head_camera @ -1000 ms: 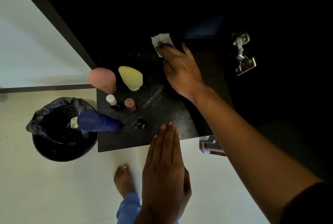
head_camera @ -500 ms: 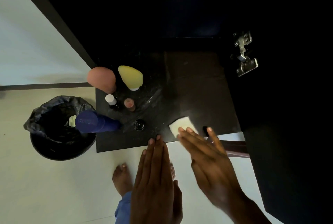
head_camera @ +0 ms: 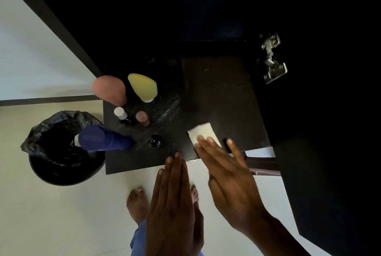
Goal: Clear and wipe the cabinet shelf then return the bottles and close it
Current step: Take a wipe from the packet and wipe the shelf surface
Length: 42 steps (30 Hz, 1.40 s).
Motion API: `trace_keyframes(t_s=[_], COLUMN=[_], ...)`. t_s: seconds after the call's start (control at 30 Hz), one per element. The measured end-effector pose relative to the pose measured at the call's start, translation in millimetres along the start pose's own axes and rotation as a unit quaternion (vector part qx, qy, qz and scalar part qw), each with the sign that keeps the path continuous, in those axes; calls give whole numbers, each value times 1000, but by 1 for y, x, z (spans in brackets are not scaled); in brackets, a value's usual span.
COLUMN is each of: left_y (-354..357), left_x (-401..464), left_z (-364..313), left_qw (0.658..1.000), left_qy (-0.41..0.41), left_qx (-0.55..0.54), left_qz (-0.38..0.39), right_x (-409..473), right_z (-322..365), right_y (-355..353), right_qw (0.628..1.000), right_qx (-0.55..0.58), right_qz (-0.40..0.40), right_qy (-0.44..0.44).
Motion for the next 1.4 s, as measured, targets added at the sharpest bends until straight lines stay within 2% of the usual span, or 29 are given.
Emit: trace_keyframes(t_s=[0.1,0.23,0.37,0.47,0.67,0.83,0.97,1.17,1.27,1.4], left_y=[1,1,0,-1,1,-7,-9,-9,-8,-5], left_x=[1,0,-2,-3,5,2,-1,-1,1,2], left_z=[0,-3,-4,-4,-4,-7,-5,-5,-6,-3], left_qw=[1000,999,1000,999,998,998,998,1000,1000,999], left_qy=[-17,-29,-17,-16,-48,-54,-48,-14,-19,-36], left_qx=[8,-2,10,17,-8,-31,-27,-22,-18,-16], left_qz=[-8,-16,-22,-28,-33,-24,-26,1,4,-7], right_x=[-5,60,152,186,111,76,136,224,209,129], right_z=[-28,-55,-66,-56,-6,-24,-40,-33,-26,-7], right_y=[-14,-31,-30,-27,-12,-24,-28,-21,-17,-13], right_qw=[999,992,990,992,997,999,998,999,999,999], right_qx=[-18,-8,13,39,37,12,-11,4,9,9], right_qz=[-16,-82,-90,-87,-33,-36,-44,-41,-36,-21], right_qy=[37,100,106,88,-54,-7,37,-4,-11,-36])
Point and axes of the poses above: each hand's wrist, its own x-axis towards the middle knuckle, its own y-axis out of the palm, z = x × y, the point moved 6 cm from there along x, towards the middle knuckle, and after that the axes turned 3 degrees about -z, right-handed, at the moved point
